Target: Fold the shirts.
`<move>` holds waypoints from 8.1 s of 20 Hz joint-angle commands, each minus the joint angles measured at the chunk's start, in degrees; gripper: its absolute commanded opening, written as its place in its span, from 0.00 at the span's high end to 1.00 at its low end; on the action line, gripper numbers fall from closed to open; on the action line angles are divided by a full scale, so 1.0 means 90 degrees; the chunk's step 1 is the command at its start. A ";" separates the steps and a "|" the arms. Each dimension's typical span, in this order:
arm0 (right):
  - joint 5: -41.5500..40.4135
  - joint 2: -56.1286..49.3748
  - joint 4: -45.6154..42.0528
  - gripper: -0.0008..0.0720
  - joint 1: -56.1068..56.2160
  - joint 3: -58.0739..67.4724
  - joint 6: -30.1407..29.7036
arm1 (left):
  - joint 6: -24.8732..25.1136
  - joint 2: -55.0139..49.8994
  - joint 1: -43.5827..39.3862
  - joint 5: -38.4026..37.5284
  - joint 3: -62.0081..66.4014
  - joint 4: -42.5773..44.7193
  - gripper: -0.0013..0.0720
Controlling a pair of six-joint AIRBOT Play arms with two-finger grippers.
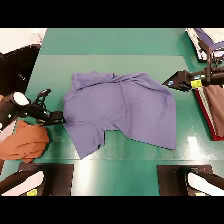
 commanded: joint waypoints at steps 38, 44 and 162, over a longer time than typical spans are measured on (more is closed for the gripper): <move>-0.0221 0.0908 -0.1906 0.68 -0.1331 -0.4906 0.0648 | 0.0066 0.0981 -0.0413 0.0245 0.0493 -0.0721 0.95; -0.0189 0.1260 -0.1936 0.97 -0.0860 -0.4337 0.0595 | 0.0053 0.1350 -0.0413 0.0053 0.0811 -0.0578 0.95; -0.0056 0.1137 -0.1564 0.97 -0.2108 -0.4078 0.0046 | -0.0580 0.2266 -0.0420 -0.0809 -0.0971 -0.0639 0.95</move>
